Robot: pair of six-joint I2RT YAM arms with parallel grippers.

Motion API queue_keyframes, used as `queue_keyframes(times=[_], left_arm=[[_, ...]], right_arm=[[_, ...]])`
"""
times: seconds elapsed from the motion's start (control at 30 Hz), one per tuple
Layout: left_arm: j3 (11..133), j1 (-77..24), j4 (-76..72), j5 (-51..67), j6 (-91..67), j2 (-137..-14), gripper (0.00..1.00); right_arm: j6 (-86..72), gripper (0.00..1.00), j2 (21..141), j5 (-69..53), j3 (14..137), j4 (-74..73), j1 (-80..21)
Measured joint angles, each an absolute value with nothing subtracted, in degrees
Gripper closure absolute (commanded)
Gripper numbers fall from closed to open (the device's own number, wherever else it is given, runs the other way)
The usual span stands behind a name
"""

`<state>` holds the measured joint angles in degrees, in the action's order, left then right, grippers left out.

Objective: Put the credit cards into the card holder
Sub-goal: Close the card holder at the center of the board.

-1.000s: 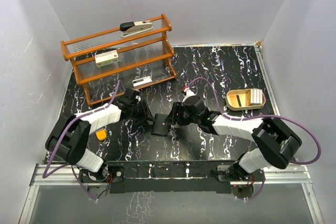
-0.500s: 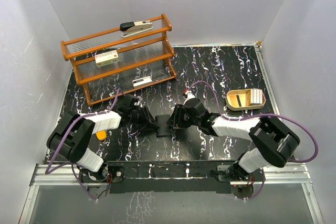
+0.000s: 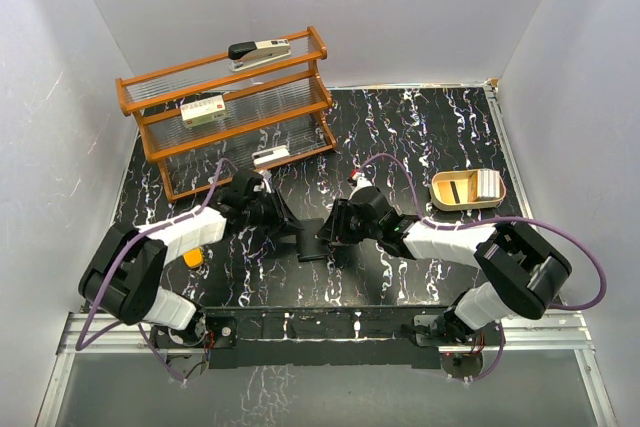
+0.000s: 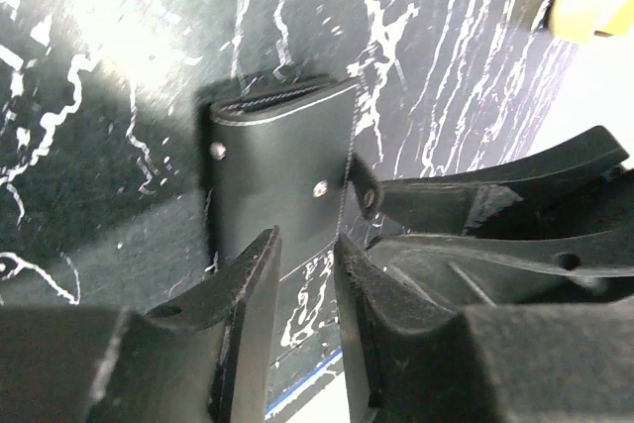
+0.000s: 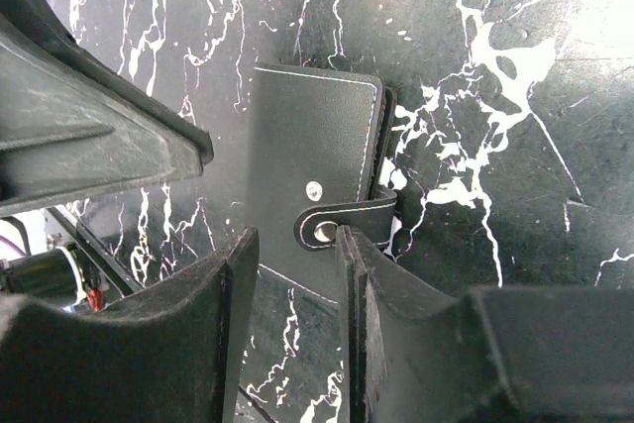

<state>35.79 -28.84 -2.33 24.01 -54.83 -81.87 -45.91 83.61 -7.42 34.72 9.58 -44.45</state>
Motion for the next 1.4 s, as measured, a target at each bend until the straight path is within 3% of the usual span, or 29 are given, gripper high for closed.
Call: queue_keyframes(times=[0.13,0.83,1.4], left_arm=[[38.35,-28.84,-2.61,23.75,-53.56,-83.18,0.82],[36.60,-28.62,-8.84,26.98,-53.10,-90.70,0.81],[35.44,-28.58,-11.11,27.11,-53.39,-90.65,0.81]], right_arm=[[-46.87,0.65,83.61,-7.49,34.65,10.26,-44.45],[-49.52,0.63,86.21,-7.97,35.62,10.79,-44.47],[-47.11,0.74,87.11,-6.81,36.34,8.91,-44.47]])
